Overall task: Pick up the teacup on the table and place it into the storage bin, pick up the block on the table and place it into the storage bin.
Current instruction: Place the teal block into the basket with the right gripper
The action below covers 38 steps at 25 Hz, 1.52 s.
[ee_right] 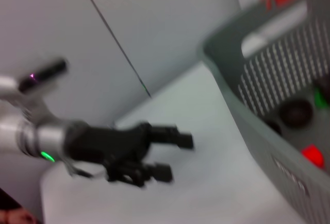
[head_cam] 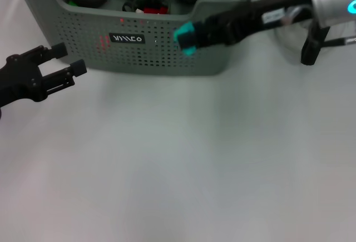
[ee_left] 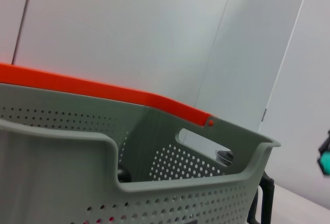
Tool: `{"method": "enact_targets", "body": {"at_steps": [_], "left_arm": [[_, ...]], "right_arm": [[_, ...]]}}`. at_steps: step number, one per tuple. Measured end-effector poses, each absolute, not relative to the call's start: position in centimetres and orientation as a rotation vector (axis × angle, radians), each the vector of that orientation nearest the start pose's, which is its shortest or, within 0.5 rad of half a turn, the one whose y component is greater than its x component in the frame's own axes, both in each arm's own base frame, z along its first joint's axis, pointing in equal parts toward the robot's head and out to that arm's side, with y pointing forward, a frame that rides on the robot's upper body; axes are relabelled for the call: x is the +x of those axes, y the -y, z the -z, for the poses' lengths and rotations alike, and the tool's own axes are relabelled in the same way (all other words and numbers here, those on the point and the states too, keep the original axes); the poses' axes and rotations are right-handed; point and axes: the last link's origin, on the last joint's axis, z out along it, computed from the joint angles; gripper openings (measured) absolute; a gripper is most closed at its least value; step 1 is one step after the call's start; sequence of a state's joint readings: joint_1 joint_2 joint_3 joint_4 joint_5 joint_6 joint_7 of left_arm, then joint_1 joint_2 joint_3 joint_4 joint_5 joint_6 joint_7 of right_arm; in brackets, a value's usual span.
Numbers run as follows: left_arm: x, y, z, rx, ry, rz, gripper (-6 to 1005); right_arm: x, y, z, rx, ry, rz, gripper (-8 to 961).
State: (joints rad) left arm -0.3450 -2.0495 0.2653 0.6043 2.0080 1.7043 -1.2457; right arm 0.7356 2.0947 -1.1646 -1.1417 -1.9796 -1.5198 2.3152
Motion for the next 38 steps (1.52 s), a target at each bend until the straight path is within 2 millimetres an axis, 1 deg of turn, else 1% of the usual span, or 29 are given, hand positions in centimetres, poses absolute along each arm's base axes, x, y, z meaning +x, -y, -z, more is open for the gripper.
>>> {"method": "enact_targets", "body": {"at_steps": [2,4,7,10,13,15,16,17,18,19,21,22,23,24,27,30,32,38], "left_arm": [[-33.5,-27.2,-5.5,-2.315,0.754,0.911,729],[-33.4,-27.3,-5.5,-2.316,0.752,0.912,729],[-33.1,-27.7,-5.5,-2.322,0.742,0.919,729],[-33.0,-27.7,-5.5,-2.323,0.740,0.920,729],[-33.0,-27.7,-5.5,-2.323,0.740,0.920,729],[-33.0,-27.7,-5.5,-2.322,0.742,0.921,730],[-33.1,-27.7,-5.5,-2.322,0.743,0.921,730],[-33.1,-27.6,-5.5,-2.321,0.744,0.921,730],[-33.1,-27.7,-5.5,-2.321,0.744,0.921,730],[-33.0,-27.7,-5.5,-2.322,0.743,0.921,730],[-33.0,-27.8,-5.4,-2.323,0.742,0.923,730],[-32.9,-27.8,-5.4,-2.324,0.739,0.925,730],[-32.8,-27.9,-5.4,-2.326,0.736,0.927,730],[-32.7,-28.0,-5.3,-2.328,0.734,0.929,730],[-32.5,-28.2,-5.2,-2.331,0.728,0.934,730],[-32.4,-28.2,-5.0,-2.332,0.734,0.942,730],[-32.4,-28.1,-4.9,-2.331,0.740,0.946,730],[-32.6,-27.8,-4.9,-2.331,0.748,0.950,730]], "right_arm": [[9.2,-37.3,-0.7,-2.942,-0.835,-0.533,433],[8.5,-37.5,-1.7,-2.930,-0.773,-0.657,434],[6.8,-38.3,-3.3,-2.879,-0.663,-0.851,434],[4.4,-39.8,-4.7,-2.771,-0.586,-0.998,434],[2.5,-41.9,-5.5,-2.667,-0.547,-0.992,433],[1.0,-43.8,-5.5,-2.604,-0.538,-0.880,441],[0.5,-44.6,-5.2,-2.583,-0.545,-0.808,445],[-0.3,-46.4,-4.2,-2.544,-0.567,-0.618,449],[-0.3,-46.4,-4.2,-2.544,-0.567,-0.618,453],[-0.7,-47.1,-3.4,-2.539,-0.559,-0.512,457],[-1.3,-48.0,-1.4,-2.543,-0.530,-0.329,465],[-1.8,-48.4,0.7,-2.541,-0.478,-0.183,469],[-1.8,-48.4,0.7,-2.541,-0.478,-0.183,473],[-1.9,-48.7,1.6,-2.525,-0.446,-0.120,477],[-2.3,-48.8,3.8,-2.515,-0.386,-0.017,489],[-2.3,-48.7,5.3,-2.510,-0.387,0.016,500],[-2.1,-48.7,5.8,-2.501,-0.403,0.021,508],[-2.1,-48.2,6.9,-2.509,-0.359,0.053,532]]}}
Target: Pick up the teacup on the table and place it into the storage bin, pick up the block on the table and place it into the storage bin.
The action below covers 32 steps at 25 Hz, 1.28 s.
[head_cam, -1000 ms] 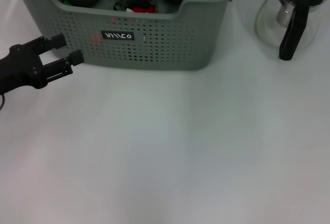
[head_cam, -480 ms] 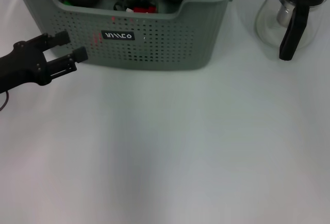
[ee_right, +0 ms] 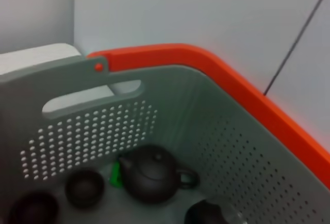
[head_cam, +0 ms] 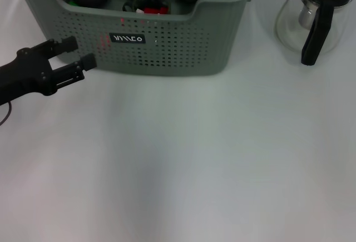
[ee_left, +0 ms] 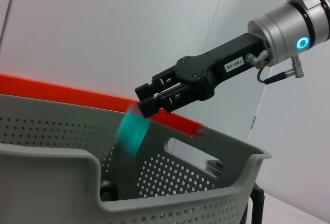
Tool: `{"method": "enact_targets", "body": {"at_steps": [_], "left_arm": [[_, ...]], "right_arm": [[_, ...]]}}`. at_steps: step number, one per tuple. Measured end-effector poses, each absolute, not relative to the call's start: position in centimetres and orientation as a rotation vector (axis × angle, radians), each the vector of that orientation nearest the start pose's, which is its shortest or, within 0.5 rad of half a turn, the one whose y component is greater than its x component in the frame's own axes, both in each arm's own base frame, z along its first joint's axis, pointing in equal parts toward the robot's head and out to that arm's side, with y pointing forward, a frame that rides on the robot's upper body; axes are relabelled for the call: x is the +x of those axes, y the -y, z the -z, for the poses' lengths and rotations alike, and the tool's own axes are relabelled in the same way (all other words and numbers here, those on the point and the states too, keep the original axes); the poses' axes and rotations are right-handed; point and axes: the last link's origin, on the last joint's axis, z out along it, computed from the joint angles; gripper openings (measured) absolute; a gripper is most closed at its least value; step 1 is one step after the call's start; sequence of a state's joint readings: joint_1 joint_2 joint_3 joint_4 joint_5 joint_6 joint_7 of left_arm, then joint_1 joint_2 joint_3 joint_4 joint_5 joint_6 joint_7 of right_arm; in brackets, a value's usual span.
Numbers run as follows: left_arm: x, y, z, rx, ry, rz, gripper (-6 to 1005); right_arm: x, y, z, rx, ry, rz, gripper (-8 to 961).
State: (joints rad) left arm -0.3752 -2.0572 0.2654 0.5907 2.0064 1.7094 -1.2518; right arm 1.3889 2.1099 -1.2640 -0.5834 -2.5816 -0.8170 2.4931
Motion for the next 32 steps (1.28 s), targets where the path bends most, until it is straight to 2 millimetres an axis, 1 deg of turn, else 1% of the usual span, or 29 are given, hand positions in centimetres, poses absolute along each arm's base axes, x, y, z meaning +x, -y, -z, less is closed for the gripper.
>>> {"method": "enact_targets", "body": {"at_steps": [5,8,11,13,15,16,19,20,23,25,28,30,32], "left_arm": [[-32.6,-27.5,-4.7,-2.327,0.758,0.962,730],[-32.7,-27.4,-4.6,-2.303,0.771,0.981,730],[-32.9,-27.2,-4.8,-2.263,0.787,1.011,730],[-33.0,-27.1,-5.0,-2.235,0.793,1.034,730],[-33.0,-27.0,-5.3,-2.212,0.788,1.061,730],[-33.0,-26.9,-5.4,-2.206,0.785,1.069,730],[-32.9,-26.4,-6.0,-2.216,0.761,1.097,730],[-32.9,-26.1,-6.3,-2.228,0.746,1.108,730],[-32.8,-25.4,-6.9,-2.250,0.711,1.127,730],[-32.8,-25.1,-7.2,-2.259,0.696,1.137,730],[-32.4,-24.6,-7.4,-2.303,0.663,1.161,730],[-32.0,-24.2,-7.6,-2.370,0.629,1.169,730],[-31.6,-24.0,-7.6,-2.460,0.604,1.151,730]], "right_arm": [[-2.3,-48.1,6.8,-2.529,-0.376,-0.038,552],[-2.3,-47.8,6.0,-2.541,-0.378,-0.154,676],[-2.1,-46.9,4.4,-2.555,-0.371,-0.388,786],[-1.2,-45.9,3.3,-2.562,-0.355,-0.545,843],[0.5,-44.6,2.2,-2.573,-0.359,-0.727,900],[1.7,-43.9,1.8,-2.580,-0.365,-0.791,929],[4.7,-41.9,0.5,-2.590,-0.369,-0.961,921],[6.1,-40.9,-0.1,-2.595,-0.364,-1.045,921],[9.2,-38.5,-1.4,-2.579,-0.332,-1.233,921],[11.3,-37.0,-2.0,-2.577,-0.332,-1.322,920],[14.0,-34.9,-2.3,-2.654,-0.314,-1.348,920],[15.9,-33.3,-1.9,-2.752,-0.292,-1.282,920],[17.6,-31.9,-1.1,-2.848,-0.296,-1.168,918]]}}
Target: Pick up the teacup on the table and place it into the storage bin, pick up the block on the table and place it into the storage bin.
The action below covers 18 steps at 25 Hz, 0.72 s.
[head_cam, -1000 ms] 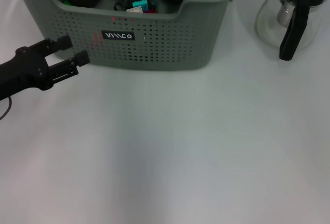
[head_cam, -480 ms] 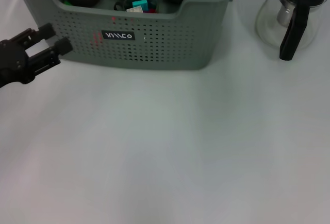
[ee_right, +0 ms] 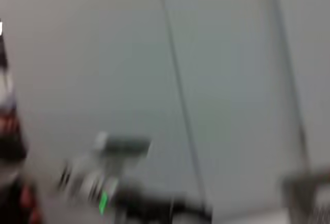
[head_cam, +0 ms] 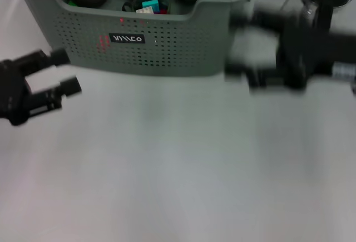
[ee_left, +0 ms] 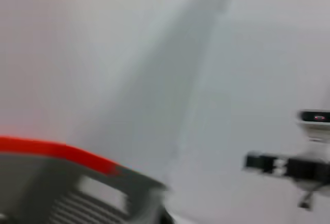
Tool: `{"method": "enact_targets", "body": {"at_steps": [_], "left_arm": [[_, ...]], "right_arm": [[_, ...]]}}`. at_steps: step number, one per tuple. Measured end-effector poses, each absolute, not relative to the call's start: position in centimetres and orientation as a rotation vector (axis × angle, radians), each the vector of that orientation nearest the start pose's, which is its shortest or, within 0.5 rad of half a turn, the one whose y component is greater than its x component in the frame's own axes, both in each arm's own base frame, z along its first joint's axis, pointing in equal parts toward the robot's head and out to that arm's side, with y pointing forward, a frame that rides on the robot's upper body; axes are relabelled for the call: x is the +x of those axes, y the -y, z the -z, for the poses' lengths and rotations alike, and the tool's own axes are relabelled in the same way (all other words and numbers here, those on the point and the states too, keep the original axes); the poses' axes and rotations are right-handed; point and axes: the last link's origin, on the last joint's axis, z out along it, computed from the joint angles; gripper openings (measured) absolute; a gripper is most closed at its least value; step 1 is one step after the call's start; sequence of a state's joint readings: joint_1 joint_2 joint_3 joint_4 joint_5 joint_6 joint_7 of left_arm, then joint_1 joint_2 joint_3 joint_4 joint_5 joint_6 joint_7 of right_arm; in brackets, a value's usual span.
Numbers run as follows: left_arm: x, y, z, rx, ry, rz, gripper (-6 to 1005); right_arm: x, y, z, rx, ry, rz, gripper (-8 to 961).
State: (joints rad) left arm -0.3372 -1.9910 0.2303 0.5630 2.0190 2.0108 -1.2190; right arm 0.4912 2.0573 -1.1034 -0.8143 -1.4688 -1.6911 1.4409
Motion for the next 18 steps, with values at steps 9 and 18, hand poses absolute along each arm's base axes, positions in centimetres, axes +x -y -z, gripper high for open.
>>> {"method": "enact_targets", "body": {"at_steps": [9,18], "left_arm": [[-30.2,-24.4,-5.7,-2.818,0.515,0.929,730],[-29.2,-25.9,-2.6,-2.922,0.495,0.799,730]], "right_arm": [[22.7,-29.9,2.0,-2.915,-0.404,-0.885,916],[23.2,-29.5,5.4,-2.926,-0.356,-0.886,916]]}}
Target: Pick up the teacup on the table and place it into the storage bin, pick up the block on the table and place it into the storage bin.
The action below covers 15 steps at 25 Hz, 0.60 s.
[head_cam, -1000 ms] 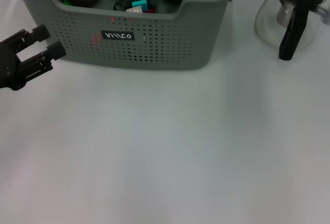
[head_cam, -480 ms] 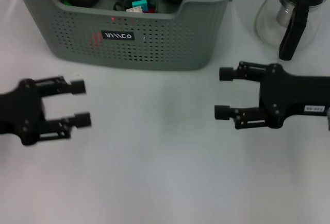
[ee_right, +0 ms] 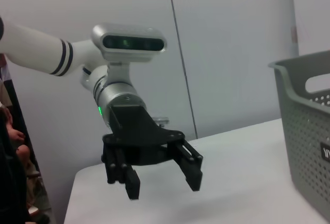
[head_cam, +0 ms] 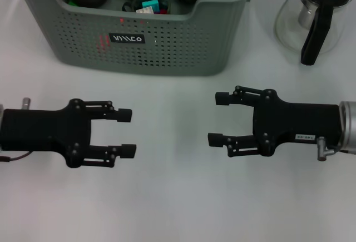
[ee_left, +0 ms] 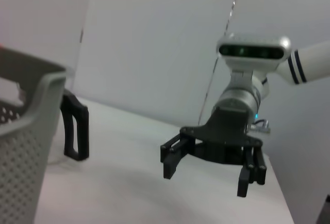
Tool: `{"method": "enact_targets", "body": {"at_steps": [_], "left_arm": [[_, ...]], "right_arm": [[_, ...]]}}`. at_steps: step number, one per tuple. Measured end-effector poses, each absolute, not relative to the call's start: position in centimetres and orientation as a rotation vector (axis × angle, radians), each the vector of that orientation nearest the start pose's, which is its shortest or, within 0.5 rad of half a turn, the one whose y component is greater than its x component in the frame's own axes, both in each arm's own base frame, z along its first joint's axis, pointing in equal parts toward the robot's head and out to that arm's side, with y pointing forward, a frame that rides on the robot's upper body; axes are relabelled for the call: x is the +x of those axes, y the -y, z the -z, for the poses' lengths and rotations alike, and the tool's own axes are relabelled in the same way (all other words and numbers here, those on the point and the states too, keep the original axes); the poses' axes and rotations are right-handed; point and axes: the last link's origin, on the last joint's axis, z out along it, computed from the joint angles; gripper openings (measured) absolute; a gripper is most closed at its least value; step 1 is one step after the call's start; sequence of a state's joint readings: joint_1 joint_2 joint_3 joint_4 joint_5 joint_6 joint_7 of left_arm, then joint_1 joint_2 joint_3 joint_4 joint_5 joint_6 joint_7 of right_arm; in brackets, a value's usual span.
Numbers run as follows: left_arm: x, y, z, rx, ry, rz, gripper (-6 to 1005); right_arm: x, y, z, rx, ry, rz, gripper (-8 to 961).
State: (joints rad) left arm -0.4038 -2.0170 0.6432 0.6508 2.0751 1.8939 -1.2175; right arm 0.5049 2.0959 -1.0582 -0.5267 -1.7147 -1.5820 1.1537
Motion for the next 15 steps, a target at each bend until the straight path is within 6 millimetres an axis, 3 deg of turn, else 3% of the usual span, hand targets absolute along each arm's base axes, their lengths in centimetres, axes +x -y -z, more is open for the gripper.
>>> {"method": "enact_targets", "body": {"at_steps": [15], "left_arm": [[-29.06,-26.76,-1.85,-2.890,0.471,0.771,730]], "right_arm": [[23.69,-29.46,5.46,-2.911,-0.405,-0.875,915]]}}
